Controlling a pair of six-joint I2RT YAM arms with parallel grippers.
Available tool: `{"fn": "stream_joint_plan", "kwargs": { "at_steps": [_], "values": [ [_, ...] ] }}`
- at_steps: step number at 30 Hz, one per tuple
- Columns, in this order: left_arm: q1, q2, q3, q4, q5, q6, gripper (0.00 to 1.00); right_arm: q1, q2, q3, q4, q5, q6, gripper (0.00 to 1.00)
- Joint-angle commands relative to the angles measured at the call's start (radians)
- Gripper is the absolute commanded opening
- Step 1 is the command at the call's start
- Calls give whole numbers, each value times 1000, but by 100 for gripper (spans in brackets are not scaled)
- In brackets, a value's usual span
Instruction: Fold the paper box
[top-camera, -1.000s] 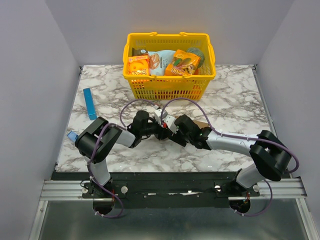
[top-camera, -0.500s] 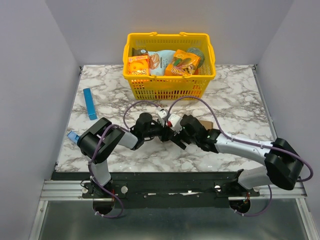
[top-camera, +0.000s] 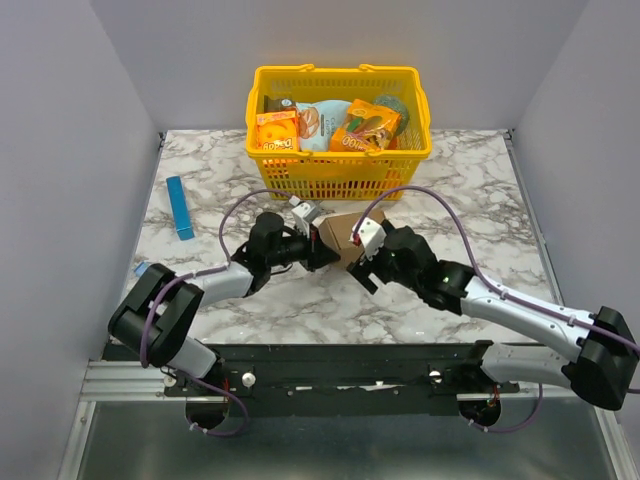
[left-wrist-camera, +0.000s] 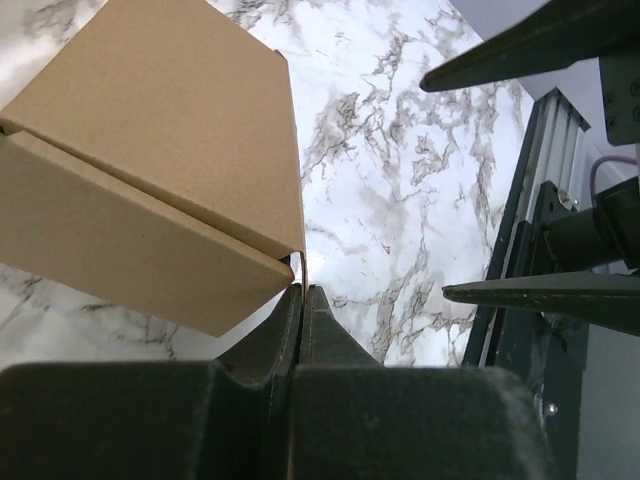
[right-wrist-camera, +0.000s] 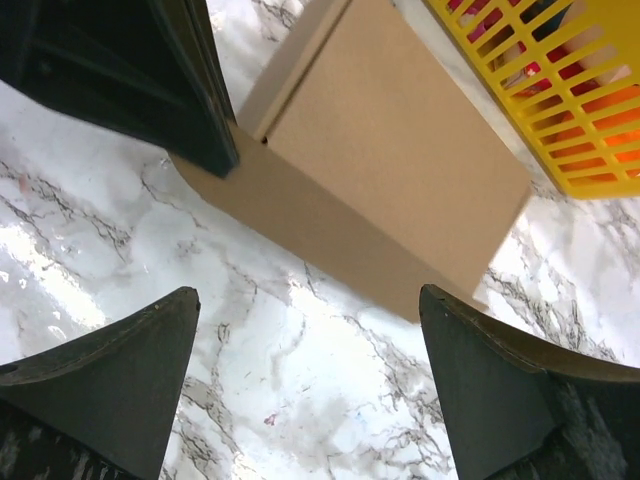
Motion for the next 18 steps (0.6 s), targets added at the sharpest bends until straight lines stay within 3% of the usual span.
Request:
{"fn": "stream_joint_plan", "kwargs": {
  "at_steps": [1,8,11,18],
  "values": [
    [47,-85,6,-132,12,-117,0,12,7,-13,-1,-23,-31,98],
    [141,-219,-17,-178,41,-318,0,77,-8,-119,253,58,-135,100],
    [179,-263,-40,-172,62,-384,0,104,4,-182,439,93,-218,100],
    [277,-332,-88,-114,148,-542,0,106,118,-203,751,89,-356,100]
  ]
}}
